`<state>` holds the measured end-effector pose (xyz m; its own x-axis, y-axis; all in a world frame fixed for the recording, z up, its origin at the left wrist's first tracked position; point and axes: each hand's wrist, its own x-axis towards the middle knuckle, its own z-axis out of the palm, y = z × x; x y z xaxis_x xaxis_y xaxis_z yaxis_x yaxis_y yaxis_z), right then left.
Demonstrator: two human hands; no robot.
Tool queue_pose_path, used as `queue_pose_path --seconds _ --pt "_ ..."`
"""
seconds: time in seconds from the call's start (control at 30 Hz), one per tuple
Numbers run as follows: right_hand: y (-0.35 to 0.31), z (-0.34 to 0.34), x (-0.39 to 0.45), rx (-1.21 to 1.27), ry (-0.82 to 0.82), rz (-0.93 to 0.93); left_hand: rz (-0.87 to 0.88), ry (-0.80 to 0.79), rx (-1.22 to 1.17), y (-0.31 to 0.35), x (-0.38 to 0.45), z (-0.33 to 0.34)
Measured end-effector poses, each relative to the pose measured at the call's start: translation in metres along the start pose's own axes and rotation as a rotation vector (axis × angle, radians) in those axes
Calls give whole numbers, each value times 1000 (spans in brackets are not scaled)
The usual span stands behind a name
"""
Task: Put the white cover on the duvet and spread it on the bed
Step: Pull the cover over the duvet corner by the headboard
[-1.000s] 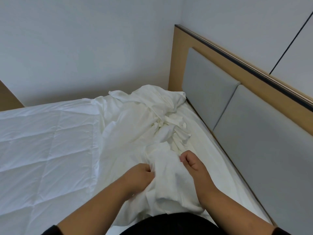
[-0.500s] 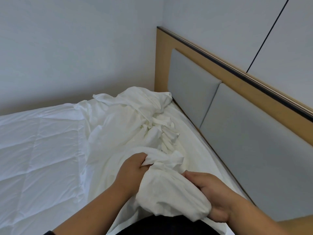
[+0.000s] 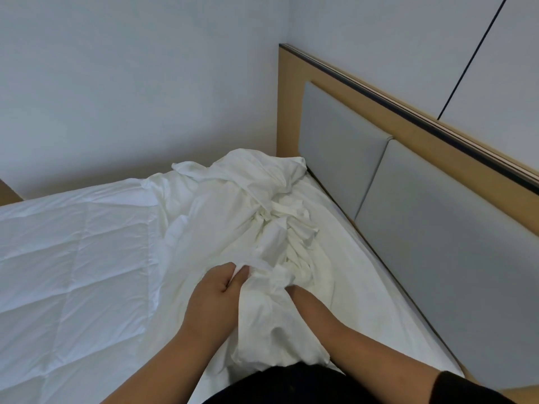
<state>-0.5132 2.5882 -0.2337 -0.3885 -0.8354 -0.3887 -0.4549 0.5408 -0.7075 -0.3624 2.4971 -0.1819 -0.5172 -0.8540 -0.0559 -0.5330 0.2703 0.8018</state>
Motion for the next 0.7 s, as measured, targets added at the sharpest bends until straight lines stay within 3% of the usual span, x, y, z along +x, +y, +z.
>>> queue_pose_path --seconds 0.1,0.2,0.27,0.37,0.5,0.7 --pt "6 -1 -2 -144 62 -87 -192 27 -231 29 -7 -28" --pt "-4 -7 12 -282 188 -170 -306 -199 -640 62 -24 -54" --pt "-14 -12 24 -260 306 -209 -343 -312 -772 70 -38 -57" --pt "-22 -24 38 -113 420 -177 -542 -334 -947 47 -44 -39" --pt "-16 -23 35 232 447 -159 -734 -410 -853 10 -41 -16" --pt "-2 -2 6 187 307 -290 -727 -406 -740 -4 -26 -2"
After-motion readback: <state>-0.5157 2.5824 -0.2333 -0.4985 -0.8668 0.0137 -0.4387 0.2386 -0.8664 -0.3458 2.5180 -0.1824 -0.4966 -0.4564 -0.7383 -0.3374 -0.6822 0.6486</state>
